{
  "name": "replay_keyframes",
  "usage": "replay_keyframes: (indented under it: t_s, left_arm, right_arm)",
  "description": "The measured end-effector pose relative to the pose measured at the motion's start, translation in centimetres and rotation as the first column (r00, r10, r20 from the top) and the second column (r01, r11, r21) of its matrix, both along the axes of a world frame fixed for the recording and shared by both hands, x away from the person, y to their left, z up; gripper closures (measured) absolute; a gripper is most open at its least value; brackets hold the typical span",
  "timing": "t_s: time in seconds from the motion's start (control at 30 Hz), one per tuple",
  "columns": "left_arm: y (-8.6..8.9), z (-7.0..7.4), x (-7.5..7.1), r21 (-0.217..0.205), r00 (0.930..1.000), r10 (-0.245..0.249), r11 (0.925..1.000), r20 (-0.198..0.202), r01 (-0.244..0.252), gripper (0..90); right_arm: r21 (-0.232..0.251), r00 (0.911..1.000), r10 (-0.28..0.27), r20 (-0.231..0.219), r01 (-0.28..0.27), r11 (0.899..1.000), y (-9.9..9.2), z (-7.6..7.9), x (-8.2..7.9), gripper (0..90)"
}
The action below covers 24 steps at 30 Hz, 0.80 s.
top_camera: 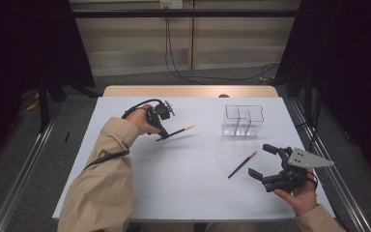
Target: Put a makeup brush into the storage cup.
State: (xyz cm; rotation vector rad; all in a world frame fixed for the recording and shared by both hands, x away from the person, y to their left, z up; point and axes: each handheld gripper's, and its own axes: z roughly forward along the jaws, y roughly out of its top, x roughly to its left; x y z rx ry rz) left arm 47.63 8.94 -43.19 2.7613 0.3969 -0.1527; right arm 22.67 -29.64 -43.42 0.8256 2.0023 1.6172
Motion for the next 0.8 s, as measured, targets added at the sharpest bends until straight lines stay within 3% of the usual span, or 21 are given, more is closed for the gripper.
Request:
replay_keyframes:
  t_s: [0.3,0.5,0.6,0.63,0.67,0.73,0.77,0.8]
  left_arm:
    - [0.8,-0.3,-0.2,-0.088,0.9993,0.036,0.9955,-0.007,-0.037,84.9]
    - [1.2,-0.4,-0.4,-0.148,0.9956,0.094,0.9847,0.005,-0.092,84.9]
    - [1.3,-0.3,-0.4,-0.167,0.9955,0.094,0.9817,0.011,-0.091,84.9]
    - [1.3,-0.3,-0.6,-0.196,0.9928,0.119,0.9739,0.01,-0.115,84.9]
    - [1.3,-0.3,-0.6,-0.196,0.9928,0.119,0.9739,0.01,-0.115,84.9]
    - [1.4,-0.2,-0.7,-0.224,0.9913,0.129,0.9671,0.024,-0.121,84.9]
    - [1.4,-0.2,-0.9,-0.258,0.9883,0.151,0.9557,0.021,-0.141,84.9]
    - [1.5,-0.2,-0.9,-0.259,0.9885,0.149,0.9561,0.027,-0.137,84.9]
  right_arm:
    - [0.0,1.0,0.002,0.0,-0.002,1.0,0.1,0.0,0.0,0.6]
    - [-0.002,1.0,-0.001,-0.003,0.001,1.0,0.0,0.0,0.1,0.6]
    - [-0.002,1.0,-0.002,-0.004,0.002,1.0,0.0,0.0,0.0,0.6]
    - [-0.002,1.0,0.0,0.0,0.0,1.0,0.0,0.0,0.0,0.5]
    - [-0.002,1.0,0.0,-0.001,0.0,1.0,0.1,0.0,0.0,0.6]
    - [-0.002,1.0,0.001,-0.002,-0.001,1.0,0.1,0.0,0.0,0.5]
    - [-0.002,1.0,-0.001,-0.001,0.001,1.0,0.1,0.0,0.0,0.6]
    - [-0.002,1.0,0.0,-0.004,0.0,1.0,0.0,0.0,0.0,0.6]
